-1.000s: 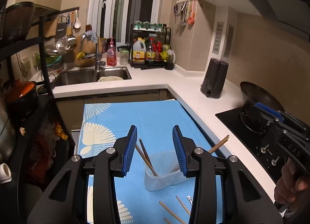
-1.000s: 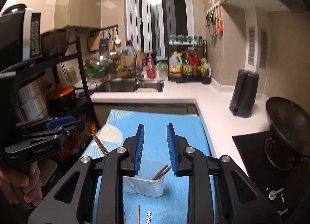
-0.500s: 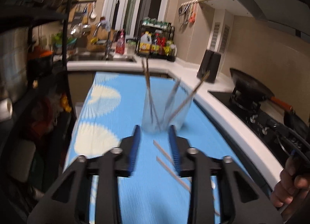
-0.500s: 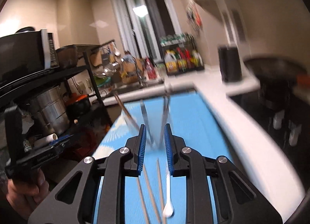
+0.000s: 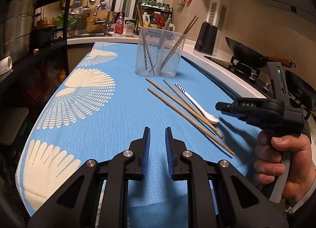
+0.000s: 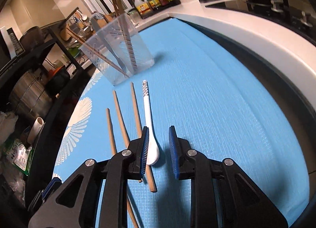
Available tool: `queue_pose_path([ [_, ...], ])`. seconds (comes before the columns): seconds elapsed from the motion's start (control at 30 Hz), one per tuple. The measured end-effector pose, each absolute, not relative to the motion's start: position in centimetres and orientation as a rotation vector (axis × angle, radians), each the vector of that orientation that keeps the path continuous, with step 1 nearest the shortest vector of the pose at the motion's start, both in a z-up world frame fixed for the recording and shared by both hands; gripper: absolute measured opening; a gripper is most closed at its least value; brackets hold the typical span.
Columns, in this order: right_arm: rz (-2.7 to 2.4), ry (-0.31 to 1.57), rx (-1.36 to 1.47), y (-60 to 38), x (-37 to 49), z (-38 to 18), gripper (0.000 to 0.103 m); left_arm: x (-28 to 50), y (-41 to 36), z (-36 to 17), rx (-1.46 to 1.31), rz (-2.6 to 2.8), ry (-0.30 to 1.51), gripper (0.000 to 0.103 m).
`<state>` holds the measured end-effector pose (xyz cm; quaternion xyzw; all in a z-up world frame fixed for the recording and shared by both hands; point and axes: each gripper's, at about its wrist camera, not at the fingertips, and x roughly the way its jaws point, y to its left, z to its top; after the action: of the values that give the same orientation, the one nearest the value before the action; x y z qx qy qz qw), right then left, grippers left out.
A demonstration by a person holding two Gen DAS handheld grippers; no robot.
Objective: Organize utensils
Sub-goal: 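Move both tools back toward the white spoon and remaining chopsticks, then close the right tool on the white spoon handle while the left tool closes on a chopstick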
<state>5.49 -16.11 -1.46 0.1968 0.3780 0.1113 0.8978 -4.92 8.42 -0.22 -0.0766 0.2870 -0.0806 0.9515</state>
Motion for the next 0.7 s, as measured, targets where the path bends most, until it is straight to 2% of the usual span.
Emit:
queue_pose_path([
  [0.47, 0.257, 0.864, 0.421, -14.8, 5.2, -3.2, 0.023, -5.6, 5.7, -1.0, -0.162, -0.213, 0.606, 0.016],
  [0.7, 0.281, 0.875, 0.418, -14.5, 4.9, -3.2, 0.011, -5.2, 3.8, -0.7, -0.186, -0.238, 0.637, 0.016],
])
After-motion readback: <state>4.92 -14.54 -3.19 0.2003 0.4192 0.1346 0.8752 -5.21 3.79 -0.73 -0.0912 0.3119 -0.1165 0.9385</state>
